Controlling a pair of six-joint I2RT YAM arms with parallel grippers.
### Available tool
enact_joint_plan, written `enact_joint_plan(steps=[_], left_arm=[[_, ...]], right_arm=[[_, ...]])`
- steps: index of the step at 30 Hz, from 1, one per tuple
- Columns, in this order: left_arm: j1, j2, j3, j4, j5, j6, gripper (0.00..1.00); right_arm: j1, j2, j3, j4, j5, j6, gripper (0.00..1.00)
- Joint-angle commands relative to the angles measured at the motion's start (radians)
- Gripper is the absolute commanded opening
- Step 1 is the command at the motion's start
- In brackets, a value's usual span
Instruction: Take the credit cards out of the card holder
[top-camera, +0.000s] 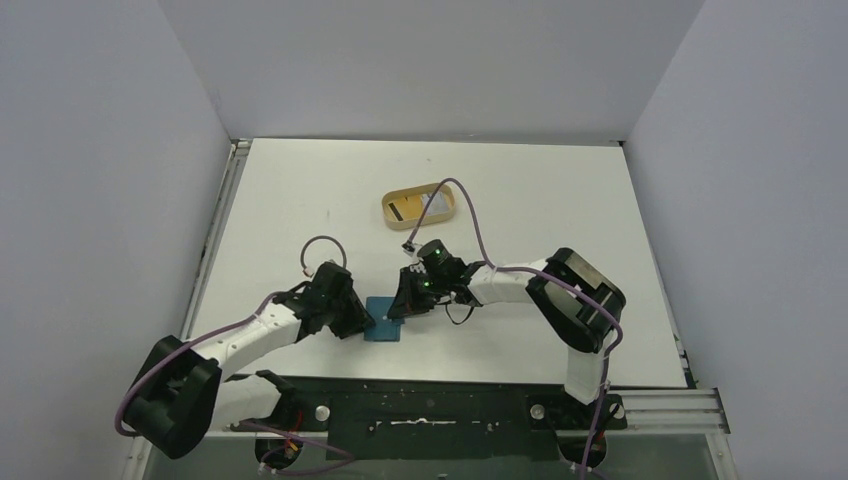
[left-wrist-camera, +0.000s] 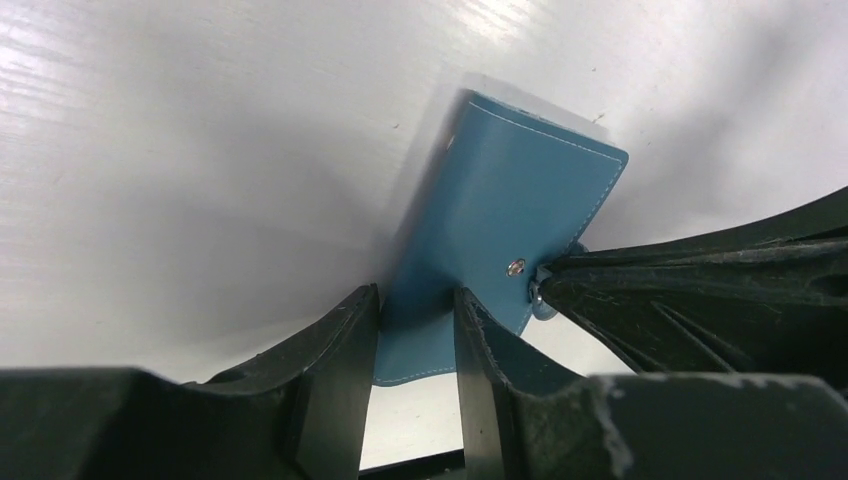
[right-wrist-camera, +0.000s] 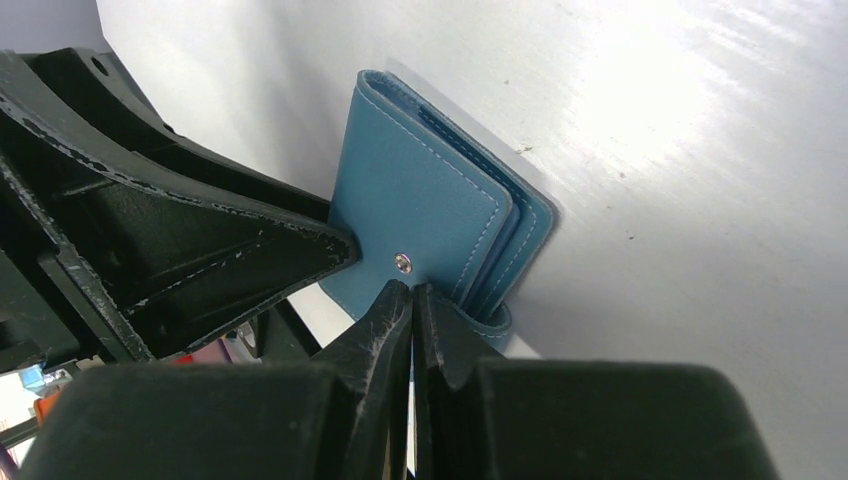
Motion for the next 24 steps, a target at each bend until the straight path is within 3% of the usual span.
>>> enact_joint_plan(steps=[1,6,10,24], left_arm=[[-0.001,0.050,-0.015,0.060,0.017,0.018,0.30],[-0.003,0.081,-0.016,0.086,0.017,0.014,0.20],[-0.008,0.080,-0.023,0.104,0.020,0.016,0.00],[-0.125,0.118,0.093,0.043,-0.084,0.064,0.00]], right_arm=[[-0.019,0.010,-0.023,0.000,0.041,-0.018,0.00],[-0.025,0.011,-0.024,0.001,0.035,-0.017,0.00],[-0.027,0.012,-0.024,0.002,0.032,-0.017,0.00],[-0.005,0.004,0.109,-0.238,0.106,-0.073,0.00]])
